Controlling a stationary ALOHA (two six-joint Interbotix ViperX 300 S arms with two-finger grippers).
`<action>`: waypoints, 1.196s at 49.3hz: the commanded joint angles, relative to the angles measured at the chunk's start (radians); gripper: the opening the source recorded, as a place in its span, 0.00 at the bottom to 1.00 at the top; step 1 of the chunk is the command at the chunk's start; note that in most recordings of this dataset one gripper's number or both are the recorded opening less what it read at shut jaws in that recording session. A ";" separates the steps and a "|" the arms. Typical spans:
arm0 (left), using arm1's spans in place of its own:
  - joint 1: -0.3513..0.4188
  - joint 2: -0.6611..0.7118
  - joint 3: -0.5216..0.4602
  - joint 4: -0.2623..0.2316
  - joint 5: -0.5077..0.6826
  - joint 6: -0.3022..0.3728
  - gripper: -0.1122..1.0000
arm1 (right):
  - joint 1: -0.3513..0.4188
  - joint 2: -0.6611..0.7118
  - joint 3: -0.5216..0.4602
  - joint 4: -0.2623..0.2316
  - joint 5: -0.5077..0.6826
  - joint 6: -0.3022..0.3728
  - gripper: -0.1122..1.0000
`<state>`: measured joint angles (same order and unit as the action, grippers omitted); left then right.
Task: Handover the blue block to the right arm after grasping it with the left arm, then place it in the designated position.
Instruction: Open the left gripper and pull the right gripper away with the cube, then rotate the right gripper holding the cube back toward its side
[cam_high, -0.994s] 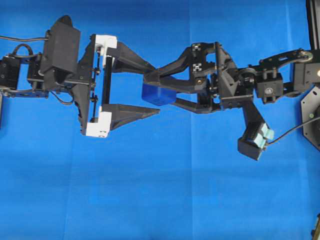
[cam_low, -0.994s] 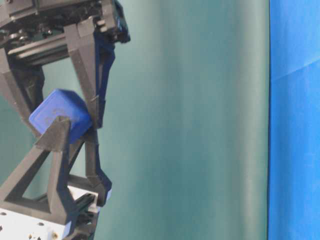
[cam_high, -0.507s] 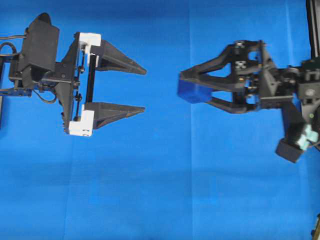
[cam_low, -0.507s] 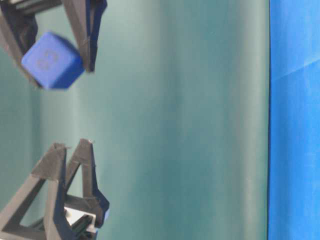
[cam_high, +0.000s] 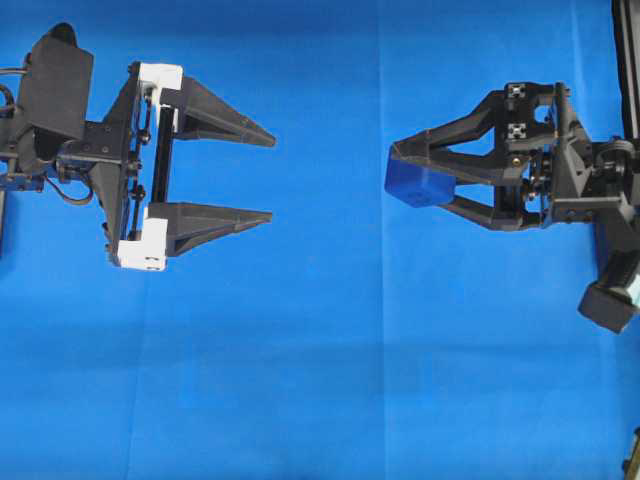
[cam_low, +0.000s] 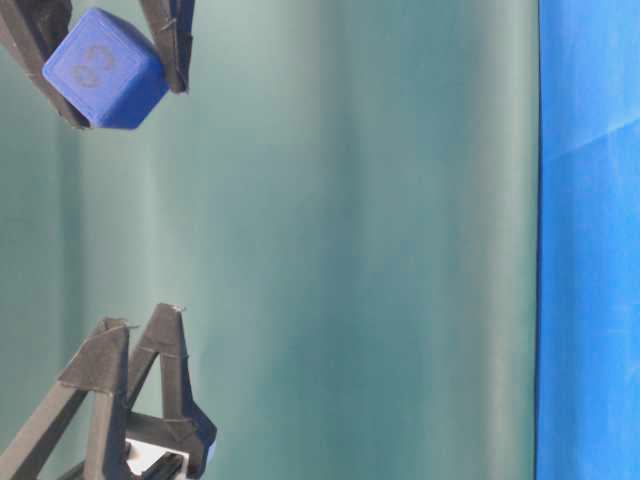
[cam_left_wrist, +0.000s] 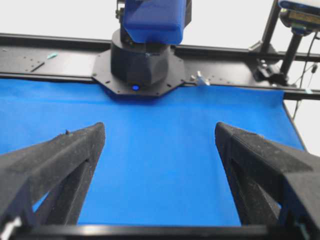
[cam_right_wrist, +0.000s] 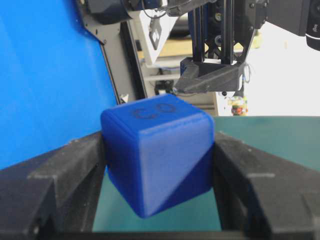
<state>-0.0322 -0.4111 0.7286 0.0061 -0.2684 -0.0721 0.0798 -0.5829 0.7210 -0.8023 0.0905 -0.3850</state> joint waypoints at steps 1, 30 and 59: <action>0.003 -0.012 -0.012 0.002 -0.008 0.002 0.94 | 0.003 -0.006 -0.014 0.005 -0.003 0.002 0.58; 0.003 -0.011 -0.015 0.002 -0.006 0.003 0.94 | 0.003 -0.025 -0.020 0.176 -0.008 0.318 0.58; 0.002 -0.009 -0.015 0.002 -0.008 0.011 0.94 | 0.003 -0.061 -0.018 0.192 -0.002 0.973 0.58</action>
<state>-0.0307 -0.4111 0.7286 0.0061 -0.2715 -0.0629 0.0813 -0.6320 0.7210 -0.6121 0.0920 0.5507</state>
